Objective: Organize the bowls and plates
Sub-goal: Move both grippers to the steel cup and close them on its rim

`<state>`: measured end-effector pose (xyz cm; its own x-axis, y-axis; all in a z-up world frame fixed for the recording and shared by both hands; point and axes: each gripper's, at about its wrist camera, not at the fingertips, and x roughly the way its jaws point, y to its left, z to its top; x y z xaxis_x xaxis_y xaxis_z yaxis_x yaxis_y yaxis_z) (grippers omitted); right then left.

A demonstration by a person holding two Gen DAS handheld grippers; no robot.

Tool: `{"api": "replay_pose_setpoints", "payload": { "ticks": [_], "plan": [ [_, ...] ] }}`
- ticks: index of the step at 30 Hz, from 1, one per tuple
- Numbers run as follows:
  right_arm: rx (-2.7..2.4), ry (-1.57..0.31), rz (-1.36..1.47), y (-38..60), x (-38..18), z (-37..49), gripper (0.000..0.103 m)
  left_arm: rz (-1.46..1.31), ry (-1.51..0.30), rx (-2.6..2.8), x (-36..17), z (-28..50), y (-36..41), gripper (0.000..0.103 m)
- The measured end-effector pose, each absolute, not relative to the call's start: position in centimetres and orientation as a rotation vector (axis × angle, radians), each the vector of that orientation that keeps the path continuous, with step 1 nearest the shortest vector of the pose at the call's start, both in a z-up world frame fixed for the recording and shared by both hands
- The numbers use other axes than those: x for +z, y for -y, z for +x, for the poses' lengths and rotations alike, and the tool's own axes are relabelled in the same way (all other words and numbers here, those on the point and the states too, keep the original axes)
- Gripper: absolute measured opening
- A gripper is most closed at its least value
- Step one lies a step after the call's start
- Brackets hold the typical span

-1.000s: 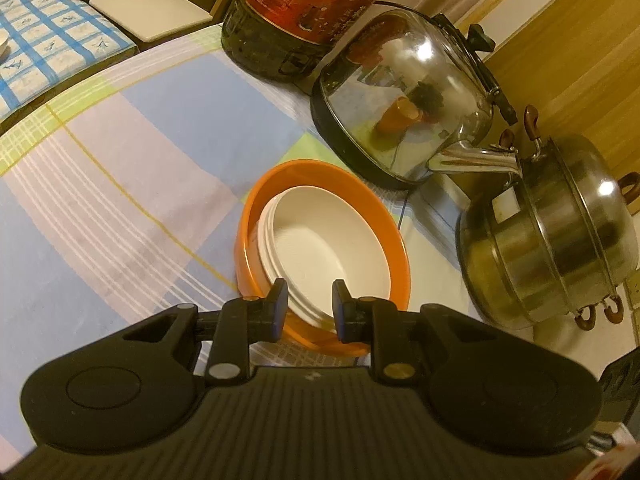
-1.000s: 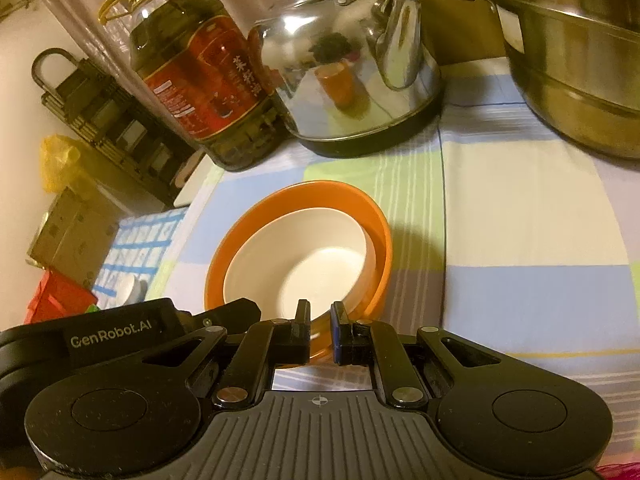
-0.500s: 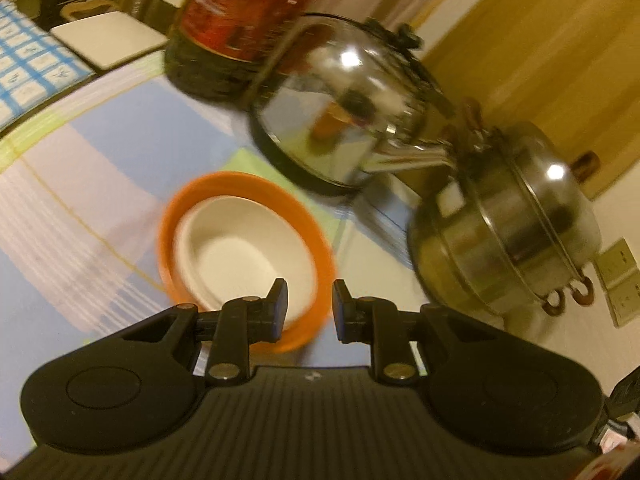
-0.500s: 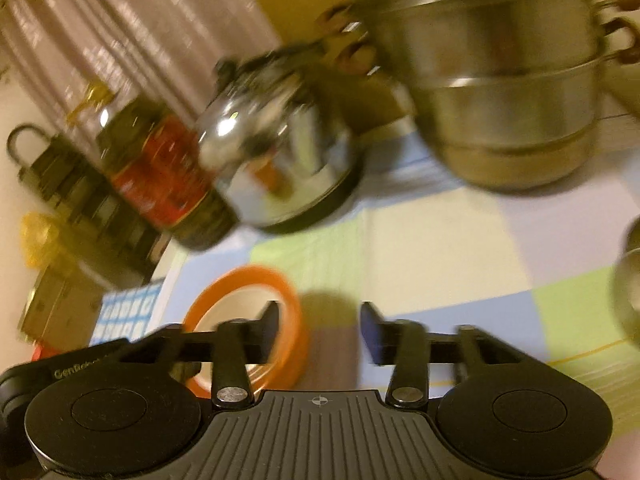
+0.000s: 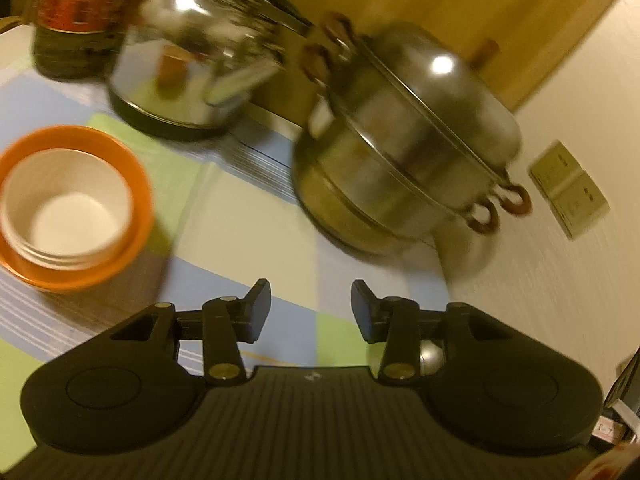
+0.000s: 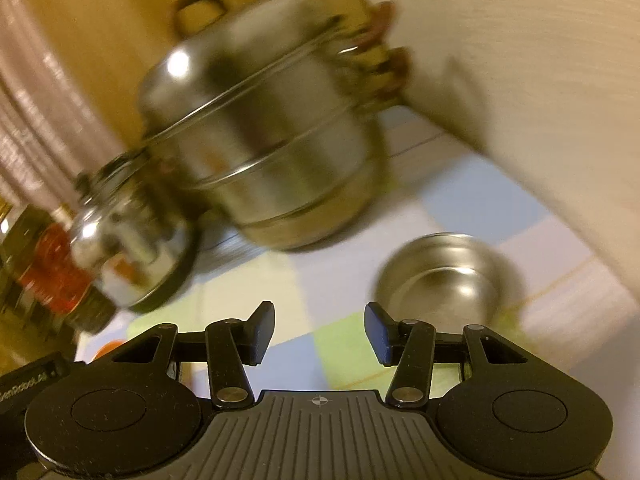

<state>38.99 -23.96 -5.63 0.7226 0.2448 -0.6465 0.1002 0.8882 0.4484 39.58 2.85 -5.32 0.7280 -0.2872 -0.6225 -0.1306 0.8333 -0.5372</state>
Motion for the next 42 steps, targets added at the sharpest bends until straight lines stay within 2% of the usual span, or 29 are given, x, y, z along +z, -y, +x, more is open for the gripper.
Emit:
{"api": "replay_pose_setpoints", "payload": {
  "ticks": [2, 12, 30, 42],
  "plan": [
    [0.046, -0.78, 0.487, 25.3, -6.1, 38.8, 0.05, -0.577, -0.773, -0.122, -5.6, 39.9, -1.5, 0.044],
    [-0.071, -0.821, 0.5, 30.1, -8.3, 38.6, 0.05, -0.521, -0.865, -0.209, -7.2, 41.7, 2.8, 0.046],
    [-0.096, -0.858, 0.591, 32.3, -10.4, 39.7, 0.05, -0.495, -0.923, -0.321, -9.2, 44.6, 7.4, 0.046],
    [-0.114, -0.878, 0.619, 33.2, -12.0, 40.9, 0.05, -0.5, -0.973, -0.328, -12.0, 46.5, 9.4, 0.041]
  ]
}}
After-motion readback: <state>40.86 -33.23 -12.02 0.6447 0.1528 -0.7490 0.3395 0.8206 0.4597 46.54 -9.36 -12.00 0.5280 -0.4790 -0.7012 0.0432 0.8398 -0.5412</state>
